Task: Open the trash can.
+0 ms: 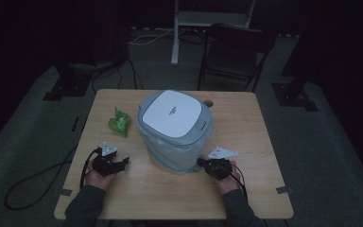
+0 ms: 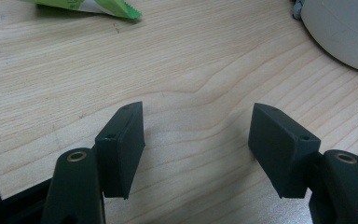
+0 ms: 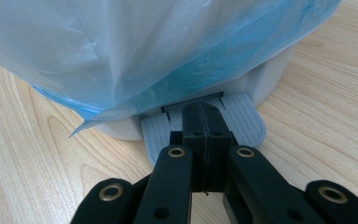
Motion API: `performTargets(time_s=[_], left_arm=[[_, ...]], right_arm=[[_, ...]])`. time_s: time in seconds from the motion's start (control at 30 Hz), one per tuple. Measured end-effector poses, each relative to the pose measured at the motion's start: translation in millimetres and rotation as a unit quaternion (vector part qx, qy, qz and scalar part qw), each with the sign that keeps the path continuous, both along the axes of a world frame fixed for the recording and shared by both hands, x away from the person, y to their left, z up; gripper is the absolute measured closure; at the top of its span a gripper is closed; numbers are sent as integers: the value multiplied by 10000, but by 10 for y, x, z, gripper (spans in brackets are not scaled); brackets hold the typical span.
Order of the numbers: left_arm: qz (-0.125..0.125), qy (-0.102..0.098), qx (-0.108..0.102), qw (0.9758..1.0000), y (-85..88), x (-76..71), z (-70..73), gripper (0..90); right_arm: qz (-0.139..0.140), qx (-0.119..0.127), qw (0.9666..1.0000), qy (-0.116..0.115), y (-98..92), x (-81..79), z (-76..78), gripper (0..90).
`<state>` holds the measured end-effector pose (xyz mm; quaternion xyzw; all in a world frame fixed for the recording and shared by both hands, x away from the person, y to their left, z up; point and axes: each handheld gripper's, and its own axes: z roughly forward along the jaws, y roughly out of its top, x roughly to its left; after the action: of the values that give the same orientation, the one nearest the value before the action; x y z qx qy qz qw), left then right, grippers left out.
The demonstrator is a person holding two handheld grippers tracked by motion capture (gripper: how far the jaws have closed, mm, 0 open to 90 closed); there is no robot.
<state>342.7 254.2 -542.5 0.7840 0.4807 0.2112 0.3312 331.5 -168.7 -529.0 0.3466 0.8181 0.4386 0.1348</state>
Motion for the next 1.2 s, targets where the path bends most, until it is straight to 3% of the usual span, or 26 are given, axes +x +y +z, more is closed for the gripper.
performTargets(time_s=[0.17,0.93,1.2], left_arm=[[1,1,2,10000,0,0,0,364],[2,10,6,10000,-2,3,2,364],[2,9,5,10000,-3,4,2,364]], right_arm=[[-5,120,9999,38,-13,6,-28,900],[-18,26,10000,-35,6,-3,-58,900],[-18,130,9999,26,5,17,-86,900]])
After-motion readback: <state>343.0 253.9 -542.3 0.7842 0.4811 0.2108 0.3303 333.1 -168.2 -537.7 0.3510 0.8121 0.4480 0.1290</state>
